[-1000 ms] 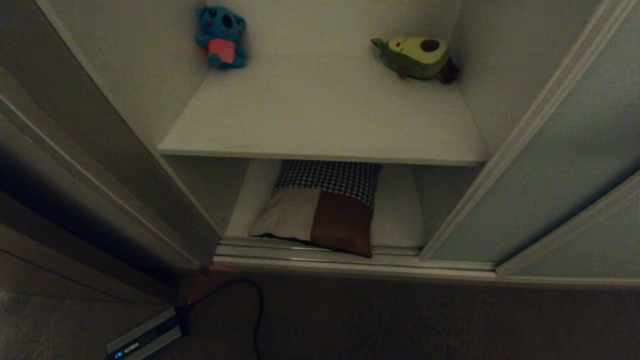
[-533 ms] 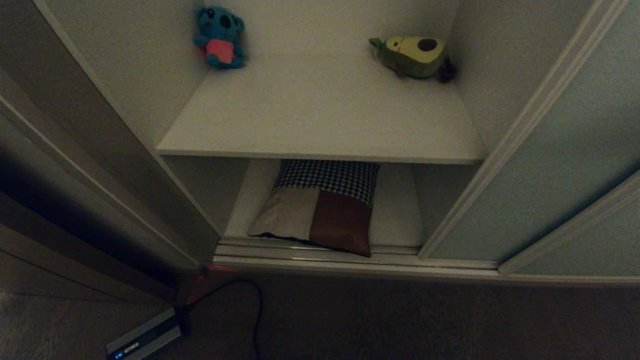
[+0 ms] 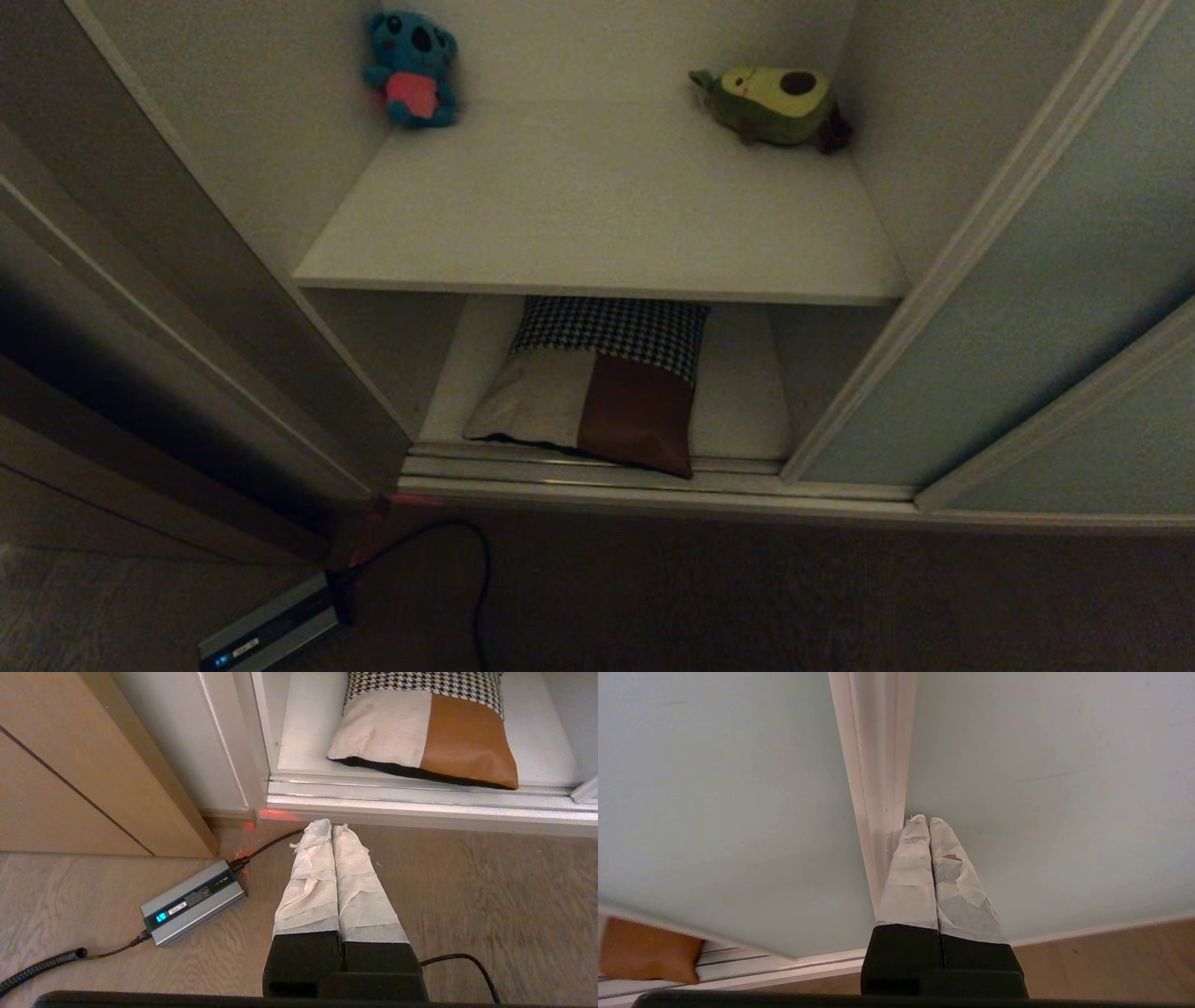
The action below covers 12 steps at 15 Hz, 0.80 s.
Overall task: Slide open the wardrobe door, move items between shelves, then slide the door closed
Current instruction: Close the door
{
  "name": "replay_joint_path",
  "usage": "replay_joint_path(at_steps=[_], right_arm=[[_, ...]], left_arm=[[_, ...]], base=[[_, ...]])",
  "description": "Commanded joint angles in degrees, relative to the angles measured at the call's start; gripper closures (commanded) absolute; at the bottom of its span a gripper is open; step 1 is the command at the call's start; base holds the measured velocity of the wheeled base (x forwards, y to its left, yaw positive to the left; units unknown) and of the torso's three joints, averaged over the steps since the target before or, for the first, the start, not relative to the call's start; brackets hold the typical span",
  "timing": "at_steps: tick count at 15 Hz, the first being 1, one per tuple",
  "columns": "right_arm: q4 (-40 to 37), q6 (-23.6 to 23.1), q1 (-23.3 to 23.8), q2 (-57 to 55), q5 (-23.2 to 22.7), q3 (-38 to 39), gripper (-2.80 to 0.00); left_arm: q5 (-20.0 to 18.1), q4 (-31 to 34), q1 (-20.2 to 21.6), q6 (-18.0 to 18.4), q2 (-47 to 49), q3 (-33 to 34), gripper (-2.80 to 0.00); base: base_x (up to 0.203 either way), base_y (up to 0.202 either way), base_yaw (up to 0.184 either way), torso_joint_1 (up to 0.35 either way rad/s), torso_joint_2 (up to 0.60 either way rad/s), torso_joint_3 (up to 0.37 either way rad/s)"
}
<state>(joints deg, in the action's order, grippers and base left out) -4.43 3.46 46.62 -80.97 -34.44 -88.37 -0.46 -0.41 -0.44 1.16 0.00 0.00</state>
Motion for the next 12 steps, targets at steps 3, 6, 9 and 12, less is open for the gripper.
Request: replay_joint_path(at_steps=[3, 6, 9, 12], right_arm=[[0.07, -0.31, -6.16, 4.60, -0.30, 4.35, 0.00], [-0.45, -0.39, -11.99, 7.99, -0.23, 6.86, 0.00], [-0.47, -1.38, -18.92, 11.25, 2.06, 10.48, 0.00], [-0.68, -3.77, -23.60, 14.98, 3.80, 14.17, 0.00]], left_arm=[[0.02, -0.02, 0.00, -0.01, 0.09, 0.00, 0.00], [0.02, -0.02, 0.00, -0.01, 0.08, 0.00, 0.00], [0.02, -0.02, 0.00, -0.01, 0.09, 0.00, 0.00], [0.02, -0.02, 0.00, -0.01, 0.01, 0.00, 0.00]], base=[[0.000, 0.000, 0.000, 0.000, 0.00, 0.000], [0.000, 0.000, 0.000, 0.000, 0.00, 0.000], [0.000, 0.000, 0.000, 0.000, 0.00, 0.000], [0.000, 0.000, 0.000, 0.000, 0.00, 0.000]])
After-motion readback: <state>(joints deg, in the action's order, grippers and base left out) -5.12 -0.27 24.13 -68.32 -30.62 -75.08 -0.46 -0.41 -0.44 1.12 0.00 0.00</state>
